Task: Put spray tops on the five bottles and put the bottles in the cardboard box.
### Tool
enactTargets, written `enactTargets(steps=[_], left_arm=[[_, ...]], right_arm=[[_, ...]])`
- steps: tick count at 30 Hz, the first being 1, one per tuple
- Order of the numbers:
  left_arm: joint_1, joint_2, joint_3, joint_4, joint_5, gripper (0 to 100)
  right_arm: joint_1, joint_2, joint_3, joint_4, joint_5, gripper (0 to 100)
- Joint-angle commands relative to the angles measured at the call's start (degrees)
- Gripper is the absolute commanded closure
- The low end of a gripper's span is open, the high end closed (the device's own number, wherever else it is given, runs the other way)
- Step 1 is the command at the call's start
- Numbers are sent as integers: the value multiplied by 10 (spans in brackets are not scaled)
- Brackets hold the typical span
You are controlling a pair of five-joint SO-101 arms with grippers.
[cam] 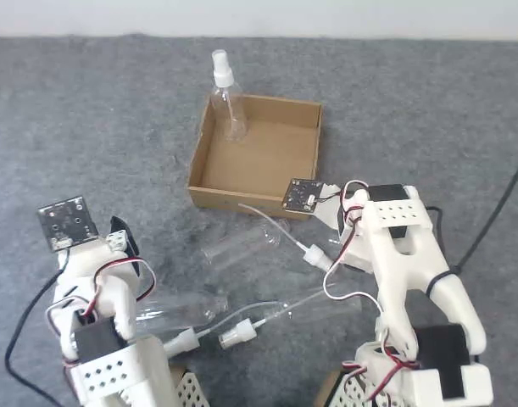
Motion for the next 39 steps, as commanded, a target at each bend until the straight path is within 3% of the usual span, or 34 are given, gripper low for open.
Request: enactTargets(steps=[1, 8, 13, 18, 27, 34, 39], left_arm=[[-2, -1, -7, 1, -7, 895], [-1, -1, -6, 1, -7, 895], [1, -1, -2, -2, -7, 895], [1, -1, -2, -2, -7, 895], [1, -1, -2, -2, -7, 895], [-1, -1, -2, -2, -7, 895], [-2, -1, -2, -2, -7, 895]], right_arm=[[-5, 17, -7, -7, 7, 725], [-1, 34, -18, -7, 6, 727], [-4, 34, -19, -7, 4, 808], [0, 33, -40, 5, -3, 815], [-6, -18, -98, 79, -77, 904], [-6, -105, -96, 117, -123, 908], [-28, -172, -96, 136, -200, 908]])
